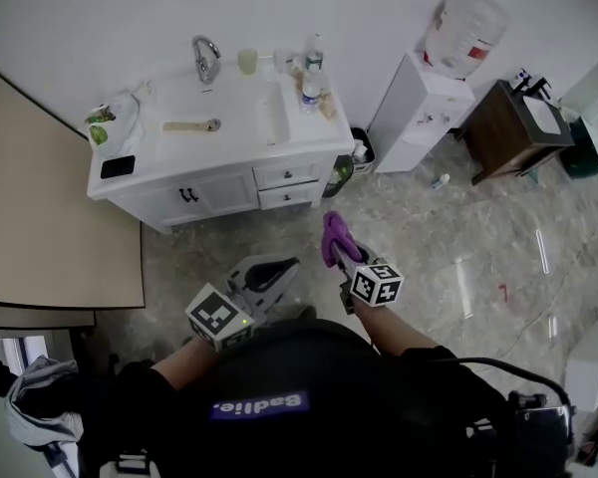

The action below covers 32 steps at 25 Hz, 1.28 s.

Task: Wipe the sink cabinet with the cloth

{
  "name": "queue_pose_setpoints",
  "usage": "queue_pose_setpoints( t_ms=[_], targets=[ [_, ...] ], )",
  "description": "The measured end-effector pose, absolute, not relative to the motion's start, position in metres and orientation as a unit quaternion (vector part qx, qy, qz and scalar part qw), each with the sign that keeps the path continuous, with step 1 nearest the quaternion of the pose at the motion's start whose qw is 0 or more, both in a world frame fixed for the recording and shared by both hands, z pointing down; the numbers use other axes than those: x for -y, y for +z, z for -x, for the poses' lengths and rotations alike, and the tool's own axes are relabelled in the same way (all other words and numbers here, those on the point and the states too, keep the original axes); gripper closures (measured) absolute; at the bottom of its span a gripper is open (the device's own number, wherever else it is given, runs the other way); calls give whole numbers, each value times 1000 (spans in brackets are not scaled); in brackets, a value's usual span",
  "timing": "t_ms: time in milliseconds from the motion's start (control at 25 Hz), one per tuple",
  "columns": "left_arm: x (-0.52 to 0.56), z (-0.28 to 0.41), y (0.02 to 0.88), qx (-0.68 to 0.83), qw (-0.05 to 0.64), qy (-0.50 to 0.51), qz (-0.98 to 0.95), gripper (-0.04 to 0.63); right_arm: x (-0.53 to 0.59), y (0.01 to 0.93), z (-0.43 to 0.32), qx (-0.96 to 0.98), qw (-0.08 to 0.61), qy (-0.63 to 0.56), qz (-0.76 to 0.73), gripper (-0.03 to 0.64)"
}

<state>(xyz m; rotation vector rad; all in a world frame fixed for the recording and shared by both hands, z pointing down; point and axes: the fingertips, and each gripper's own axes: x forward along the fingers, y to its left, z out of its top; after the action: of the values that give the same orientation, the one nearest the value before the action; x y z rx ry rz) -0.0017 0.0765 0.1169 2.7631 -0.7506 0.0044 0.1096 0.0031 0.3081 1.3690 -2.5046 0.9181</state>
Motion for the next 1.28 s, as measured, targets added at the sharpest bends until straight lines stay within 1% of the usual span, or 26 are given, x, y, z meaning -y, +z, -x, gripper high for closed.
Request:
queue_pose_setpoints(
  t_ms=[280,480,640,960,1120,1280],
  targets=[
    [-114,35,95,227,116,-11,-967,600,-50,252,-50,857,57,273,-433,545],
    [-127,51,94,222,134,-46,-965,600,-70,229,-30,876,78,224,-420,545],
    [-141,43,104,211,131,-34,-968,600,-92,198,-25,893,65,185,-406,545],
    [-152,11,76,243,94,-23,-965,600,-108,149,-28,933,58,103,-339,545],
    [-156,-5,80,254,86,-6,-963,600,-120,148,-40,939,39,108,-324,545],
    [-155,-8,86,269,97,2,-958,600,-129,155,-42,946,44,115,-299,545]
  ],
)
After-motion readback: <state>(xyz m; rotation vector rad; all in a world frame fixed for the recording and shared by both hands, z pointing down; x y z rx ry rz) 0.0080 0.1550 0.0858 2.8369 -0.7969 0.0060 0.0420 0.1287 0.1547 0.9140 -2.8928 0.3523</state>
